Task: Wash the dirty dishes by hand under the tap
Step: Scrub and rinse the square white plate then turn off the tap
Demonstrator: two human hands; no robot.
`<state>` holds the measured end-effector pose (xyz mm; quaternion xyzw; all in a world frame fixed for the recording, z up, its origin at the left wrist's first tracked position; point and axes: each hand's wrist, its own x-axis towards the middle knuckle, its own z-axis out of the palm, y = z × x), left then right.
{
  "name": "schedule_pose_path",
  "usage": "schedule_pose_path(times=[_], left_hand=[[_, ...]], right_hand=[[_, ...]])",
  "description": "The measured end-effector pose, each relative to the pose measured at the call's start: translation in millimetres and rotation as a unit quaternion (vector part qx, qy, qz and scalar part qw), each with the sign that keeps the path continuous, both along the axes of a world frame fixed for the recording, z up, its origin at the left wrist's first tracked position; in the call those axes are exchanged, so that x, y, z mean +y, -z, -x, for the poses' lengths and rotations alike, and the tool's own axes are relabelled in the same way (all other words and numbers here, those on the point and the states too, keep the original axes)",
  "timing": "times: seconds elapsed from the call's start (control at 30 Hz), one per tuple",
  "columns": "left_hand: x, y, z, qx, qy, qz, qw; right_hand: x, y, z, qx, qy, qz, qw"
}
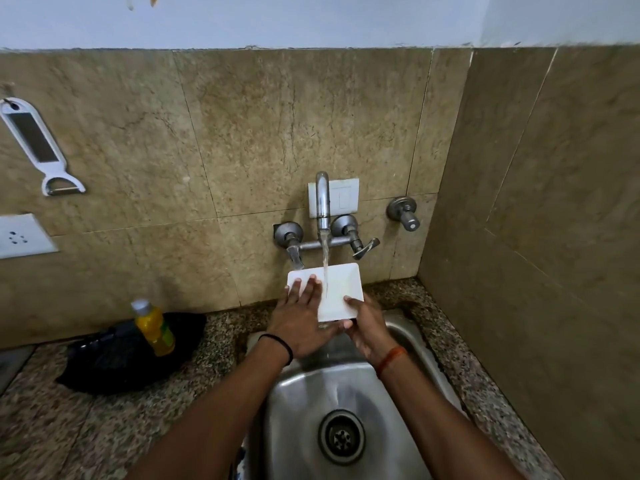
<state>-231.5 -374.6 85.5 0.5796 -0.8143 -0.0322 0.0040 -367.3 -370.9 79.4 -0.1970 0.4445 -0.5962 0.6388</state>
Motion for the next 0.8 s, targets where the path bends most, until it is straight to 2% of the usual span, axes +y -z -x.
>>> schedule_pose_path(times=[0.13, 0.2, 0.27, 0.37, 0.43, 0.5, 0.53, 0.6, 0.63, 0.67, 0.7, 0.73, 0.77, 0.8], left_hand=[[11, 9, 13, 0.067, 0.142, 0.036, 0.987], [12, 8, 9, 0.086, 0.17, 0.041, 0.981], [6, 6, -3, 0.071, 0.13, 0.06, 0.987], [-4, 5, -21, 0.066, -0.018, 0.056, 0.996], [-4, 4, -19, 0.186, -0.077, 0.005, 0.979], [-2, 4, -10, 0.365, -0.149, -0.041, 0.918], [-3, 2, -5, 0.454, -0.195, -0.06, 0.867], [-7, -2, -2, 0.617, -0.285, -0.127, 0.722], [-8, -2, -3, 0.668, -0.311, -0.161, 0.657], [-7, -2, -5, 0.688, -0.321, -0.183, 0.625], [-5, -3, -7, 0.688, -0.325, -0.191, 0.62], [-3, -3, -8, 0.685, -0.328, -0.194, 0.62], [-1, -3, -7, 0.687, -0.333, -0.194, 0.616], [-1, -3, -6, 0.699, -0.336, -0.196, 0.601]], right_hand=[[3, 4, 3, -0.006, 0.002, -0.013, 1.0], [4, 8, 6, -0.024, 0.007, -0.012, 1.0], [7, 10, 9, -0.038, 0.009, -0.009, 0.999], [6, 10, 14, -0.016, 0.003, -0.009, 1.0], [6, 11, 17, 0.001, -0.006, -0.01, 1.0], [4, 13, 19, 0.023, -0.012, -0.011, 1.0], [2, 14, 19, 0.04, -0.011, -0.012, 0.999], [-1, 13, 22, 0.144, -0.002, -0.011, 0.99], [-2, 13, 24, 0.25, 0.006, 0.006, 0.968], [-1, 13, 27, 0.386, 0.003, 0.03, 0.922], [0, 14, 29, 0.533, -0.013, 0.053, 0.845], [4, 14, 29, 0.66, -0.033, 0.075, 0.747], [7, 15, 28, 0.745, -0.05, 0.098, 0.658], [9, 14, 23, 0.784, -0.068, 0.121, 0.605]])
